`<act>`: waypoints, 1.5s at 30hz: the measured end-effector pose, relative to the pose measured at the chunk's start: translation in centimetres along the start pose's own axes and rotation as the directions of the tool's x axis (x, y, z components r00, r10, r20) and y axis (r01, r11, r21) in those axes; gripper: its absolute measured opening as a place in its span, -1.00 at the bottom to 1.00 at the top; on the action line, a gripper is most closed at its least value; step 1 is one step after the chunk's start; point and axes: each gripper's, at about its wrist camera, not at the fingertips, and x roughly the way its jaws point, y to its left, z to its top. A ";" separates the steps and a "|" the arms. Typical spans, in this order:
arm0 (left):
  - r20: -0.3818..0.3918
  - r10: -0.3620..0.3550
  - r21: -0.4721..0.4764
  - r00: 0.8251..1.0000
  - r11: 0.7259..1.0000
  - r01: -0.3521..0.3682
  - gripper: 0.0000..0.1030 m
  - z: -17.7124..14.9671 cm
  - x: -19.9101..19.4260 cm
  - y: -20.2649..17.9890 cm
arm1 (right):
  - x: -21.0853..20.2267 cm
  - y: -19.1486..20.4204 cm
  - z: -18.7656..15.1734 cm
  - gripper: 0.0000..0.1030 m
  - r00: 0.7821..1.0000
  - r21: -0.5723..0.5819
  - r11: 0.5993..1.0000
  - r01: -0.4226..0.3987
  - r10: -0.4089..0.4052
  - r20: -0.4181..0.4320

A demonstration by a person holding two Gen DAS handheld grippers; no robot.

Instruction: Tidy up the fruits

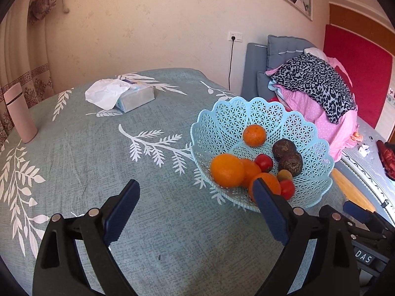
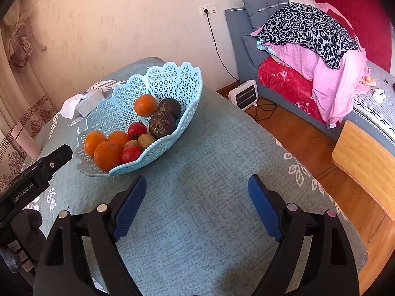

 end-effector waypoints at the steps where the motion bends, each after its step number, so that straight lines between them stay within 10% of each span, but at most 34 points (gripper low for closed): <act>1: -0.002 0.000 0.000 1.000 1.000 0.000 0.79 -0.1 0.1 0.1 | 0.0 0.2 -0.1 0.67 1.000 -0.008 1.000 0.003 -0.003 -0.002; 45: 0.041 0.079 0.010 0.996 0.997 -0.079 0.90 -0.5 -0.3 1.0 | -0.5 4.8 0.5 0.70 0.999 -0.152 0.988 0.033 -0.032 0.014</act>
